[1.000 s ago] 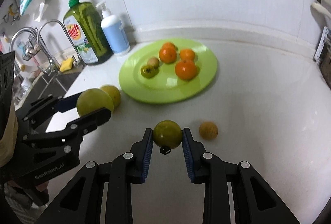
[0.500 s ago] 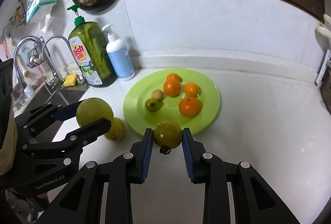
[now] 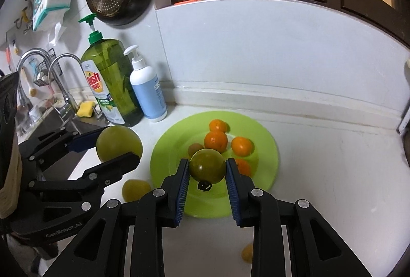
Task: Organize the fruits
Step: 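Carry the pomelo and green tomato over the green plate with both tools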
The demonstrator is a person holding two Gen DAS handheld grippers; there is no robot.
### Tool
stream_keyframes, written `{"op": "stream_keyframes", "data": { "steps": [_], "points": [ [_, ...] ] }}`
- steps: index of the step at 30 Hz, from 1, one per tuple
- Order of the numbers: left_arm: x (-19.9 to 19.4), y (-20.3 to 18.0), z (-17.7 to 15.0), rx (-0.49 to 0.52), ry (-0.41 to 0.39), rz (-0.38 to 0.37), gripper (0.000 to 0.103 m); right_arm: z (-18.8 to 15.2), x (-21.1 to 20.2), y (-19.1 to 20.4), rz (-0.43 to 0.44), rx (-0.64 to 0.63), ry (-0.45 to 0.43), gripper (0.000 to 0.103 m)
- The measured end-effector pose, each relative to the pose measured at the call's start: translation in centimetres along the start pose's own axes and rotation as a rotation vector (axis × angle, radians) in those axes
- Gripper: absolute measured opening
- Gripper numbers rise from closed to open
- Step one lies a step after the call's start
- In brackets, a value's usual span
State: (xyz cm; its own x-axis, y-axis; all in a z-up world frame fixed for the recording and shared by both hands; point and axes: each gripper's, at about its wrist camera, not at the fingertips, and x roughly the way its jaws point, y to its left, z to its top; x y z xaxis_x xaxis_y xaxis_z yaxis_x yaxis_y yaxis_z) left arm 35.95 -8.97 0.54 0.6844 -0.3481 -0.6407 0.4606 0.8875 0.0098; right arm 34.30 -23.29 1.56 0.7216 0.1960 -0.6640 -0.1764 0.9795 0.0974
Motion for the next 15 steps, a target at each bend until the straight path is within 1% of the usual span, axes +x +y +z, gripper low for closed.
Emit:
{"op": "stream_keyframes", "data": {
  "steps": [8, 15],
  "points": [
    [2.9, 1.3, 1.9, 0.004, 0.034, -0.014, 0.049, 1.7, 2.4, -0.8, -0.005, -0.013, 0.021, 0.030],
    [6.5, 2.7, 3.0, -0.022, 0.096, -0.039, 0.049, 2.8, 5.5, -1.6, 0.002, -0.008, 0.070, 0.030]
  ]
}}
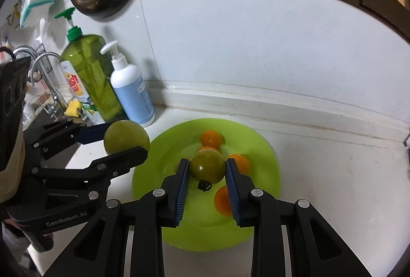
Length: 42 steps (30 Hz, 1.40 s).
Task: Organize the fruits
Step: 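Carry the pomelo and green tomato over the green plate with both tools, then open both tools to release the pomelo and tomato onto the plate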
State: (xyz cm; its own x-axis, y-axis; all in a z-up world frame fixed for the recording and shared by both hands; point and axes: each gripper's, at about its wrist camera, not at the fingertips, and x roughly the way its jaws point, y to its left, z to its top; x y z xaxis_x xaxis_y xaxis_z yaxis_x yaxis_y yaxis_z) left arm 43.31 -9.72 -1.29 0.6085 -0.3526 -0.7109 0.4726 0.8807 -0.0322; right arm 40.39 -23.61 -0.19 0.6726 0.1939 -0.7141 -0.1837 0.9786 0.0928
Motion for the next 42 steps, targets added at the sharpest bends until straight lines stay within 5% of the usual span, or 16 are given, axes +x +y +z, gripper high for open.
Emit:
{"op": "stream_keyframes", "data": {
  "steps": [25, 42],
  "points": [
    [7.2, 1.4, 0.8, 0.005, 0.140, -0.047, 0.049, -0.1, 5.8, -1.5, -0.005, 0.043, 0.124, 0.030],
    [5.9, 1.1, 0.9, 0.015, 0.104, -0.035, 0.049, -0.1, 5.3, -1.5, 0.000, 0.057, 0.117, 0.031]
  ]
}}
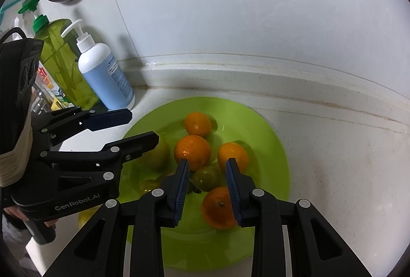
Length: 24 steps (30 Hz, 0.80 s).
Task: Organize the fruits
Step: 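Open both tools to release the pomelo and tomato onto the plate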
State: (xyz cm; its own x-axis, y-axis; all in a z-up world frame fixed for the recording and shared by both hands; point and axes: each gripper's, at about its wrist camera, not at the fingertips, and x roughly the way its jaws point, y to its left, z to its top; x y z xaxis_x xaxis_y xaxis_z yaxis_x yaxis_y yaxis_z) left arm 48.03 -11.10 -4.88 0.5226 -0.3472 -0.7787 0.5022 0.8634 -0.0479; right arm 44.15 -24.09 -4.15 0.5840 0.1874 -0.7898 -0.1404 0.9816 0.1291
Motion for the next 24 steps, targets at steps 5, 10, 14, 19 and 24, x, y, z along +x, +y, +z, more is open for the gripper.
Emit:
{"op": "stream_keyframes", "data": {
  "steps": [5, 10, 14, 19, 24],
  "points": [
    [-1.0, 0.0, -0.4, -0.016, -0.011, 0.011, 0.049, -0.1, -0.6, 0.1, 0.001, 0.002, -0.009, 0.031],
    [-2.6, 0.1, -0.6, -0.035, -0.036, 0.020, 0.049, -0.3, -1.6, 0.4, 0.007, 0.002, -0.028, 0.031],
    [-4.2, -0.1, -0.7, -0.046, -0.060, 0.026, 0.049, -0.3, -2.8, 0.8, 0.013, 0.002, -0.052, 0.031],
    [-6.5, -0.5, -1.0, -0.056, -0.095, 0.032, 0.050, -0.4, -4.8, 1.2, 0.016, 0.000, -0.092, 0.031],
    [-8.6, -0.8, -1.5, -0.058, -0.126, 0.043, 0.050, -0.8, -6.9, 1.9, 0.010, -0.003, -0.135, 0.031]
  ]
}}
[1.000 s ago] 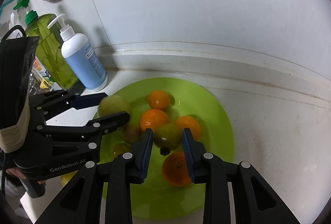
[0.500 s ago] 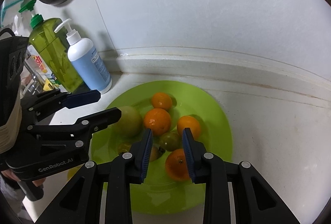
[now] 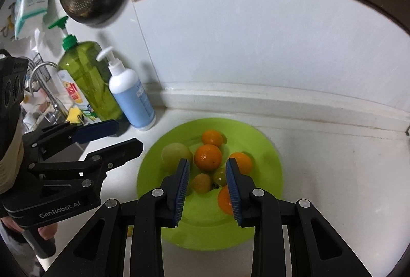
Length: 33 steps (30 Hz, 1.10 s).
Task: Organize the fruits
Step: 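Withdraw both tools from the plate toward the last two fruits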
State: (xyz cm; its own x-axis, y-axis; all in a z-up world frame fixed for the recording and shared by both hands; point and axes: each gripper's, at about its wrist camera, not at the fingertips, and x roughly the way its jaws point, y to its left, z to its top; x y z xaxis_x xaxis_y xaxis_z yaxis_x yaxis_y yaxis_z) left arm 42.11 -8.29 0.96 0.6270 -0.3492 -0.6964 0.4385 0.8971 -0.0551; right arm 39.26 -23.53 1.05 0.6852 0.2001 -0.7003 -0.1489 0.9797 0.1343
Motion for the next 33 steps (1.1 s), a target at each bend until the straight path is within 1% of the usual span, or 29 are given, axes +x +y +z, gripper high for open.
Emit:
{"op": "stream_keyframes", "data": {
  "steps": [6, 13, 15, 17, 19, 21, 25, 27, 28, 31, 33],
  "points": [
    [-2.9, -0.5, -0.5, -0.012, -0.037, 0.006, 0.052, -0.4, -2.6, 0.8, -0.004, -0.005, -0.047, 0.031],
    [-6.0, -1.0, -1.6, -0.032, -0.080, 0.019, 0.057, -1.4, -5.0, 1.5, -0.018, -0.002, -0.077, 0.031],
    [-6.8, -1.0, -2.1, -0.038, -0.091, 0.023, 0.057, -1.9, -5.7, 1.6, -0.036, 0.004, -0.088, 0.040],
    [-7.8, -1.1, -2.7, -0.041, -0.102, 0.034, 0.061, -2.3, -6.3, 1.6, -0.052, 0.008, -0.097, 0.041],
    [-8.6, -1.2, -3.4, -0.040, -0.114, 0.053, 0.062, -2.8, -7.0, 1.7, -0.067, 0.015, -0.105, 0.042],
    [-9.4, -1.3, -4.0, -0.040, -0.124, 0.065, 0.064, -3.3, -7.7, 1.8, -0.078, 0.023, -0.116, 0.047],
    [-11.0, -1.6, -5.4, -0.046, -0.145, 0.090, 0.068, -4.7, -9.3, 2.3, -0.115, 0.031, -0.149, 0.052],
    [-11.6, -1.8, -6.1, -0.050, -0.153, 0.095, 0.070, -5.4, -10.1, 2.6, -0.127, 0.039, -0.165, 0.057],
    [-11.9, -1.9, -6.4, -0.050, -0.157, 0.098, 0.072, -5.8, -10.6, 2.7, -0.137, 0.044, -0.174, 0.057],
    [-12.7, -2.3, -7.4, -0.039, -0.169, 0.115, 0.076, -7.1, -11.7, 3.0, -0.161, 0.062, -0.197, 0.060],
    [-13.1, -2.5, -8.2, -0.030, -0.175, 0.125, 0.077, -7.9, -12.2, 3.0, -0.176, 0.077, -0.208, 0.064]
  ]
}}
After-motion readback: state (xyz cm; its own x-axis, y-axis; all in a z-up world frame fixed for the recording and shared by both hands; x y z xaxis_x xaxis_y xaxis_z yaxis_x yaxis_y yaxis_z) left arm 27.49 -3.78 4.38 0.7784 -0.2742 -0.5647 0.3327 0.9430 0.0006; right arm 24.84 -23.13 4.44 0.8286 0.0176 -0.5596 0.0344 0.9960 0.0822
